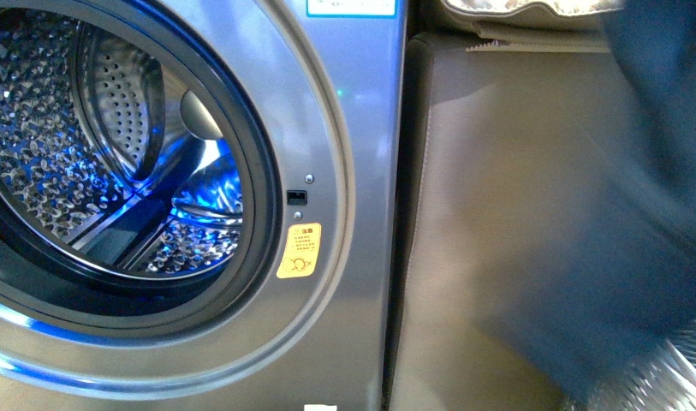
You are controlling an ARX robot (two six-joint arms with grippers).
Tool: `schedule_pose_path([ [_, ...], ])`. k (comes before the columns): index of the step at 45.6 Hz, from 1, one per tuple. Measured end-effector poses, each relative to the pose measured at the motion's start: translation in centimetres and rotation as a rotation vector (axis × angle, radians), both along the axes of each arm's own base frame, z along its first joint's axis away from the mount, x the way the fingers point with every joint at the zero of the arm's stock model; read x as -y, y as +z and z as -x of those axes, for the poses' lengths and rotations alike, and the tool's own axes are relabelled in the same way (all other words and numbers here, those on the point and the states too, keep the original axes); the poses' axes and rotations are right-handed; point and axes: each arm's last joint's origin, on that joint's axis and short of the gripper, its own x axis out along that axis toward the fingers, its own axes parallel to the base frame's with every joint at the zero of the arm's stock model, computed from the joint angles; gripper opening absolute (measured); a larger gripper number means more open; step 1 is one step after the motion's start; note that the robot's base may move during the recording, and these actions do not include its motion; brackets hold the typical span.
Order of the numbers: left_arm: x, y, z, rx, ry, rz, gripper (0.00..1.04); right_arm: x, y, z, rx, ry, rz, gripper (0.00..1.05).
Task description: Collect clothes from washing machine
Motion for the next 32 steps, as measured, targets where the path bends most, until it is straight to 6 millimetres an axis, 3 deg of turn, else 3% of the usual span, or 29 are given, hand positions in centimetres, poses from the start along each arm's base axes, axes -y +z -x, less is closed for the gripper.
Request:
schedule_pose_path([
  [7,0.0,0.0,0.0,0.000,0.000,0.000,0.98,3.5,-1.8,1.2,-0.141,-0.110,-0.015,0.09],
  [14,0.0,0.0,0.0,0.001,0.000,0.000,0.98,6.2,-5.7,1.2,-0.393,-0.166,-0.073,0.09],
  [22,0.0,0.0,0.0,0.001,0.000,0.000,0.98,8.4,-11.4,0.4,-0.660,-0.248,-0.141,0.09],
  [32,0.0,0.0,0.0,0.001,0.000,0.000,0.98,9.8,-20.4,-1.4,-0.939,-0.313,-0.118,0.09],
])
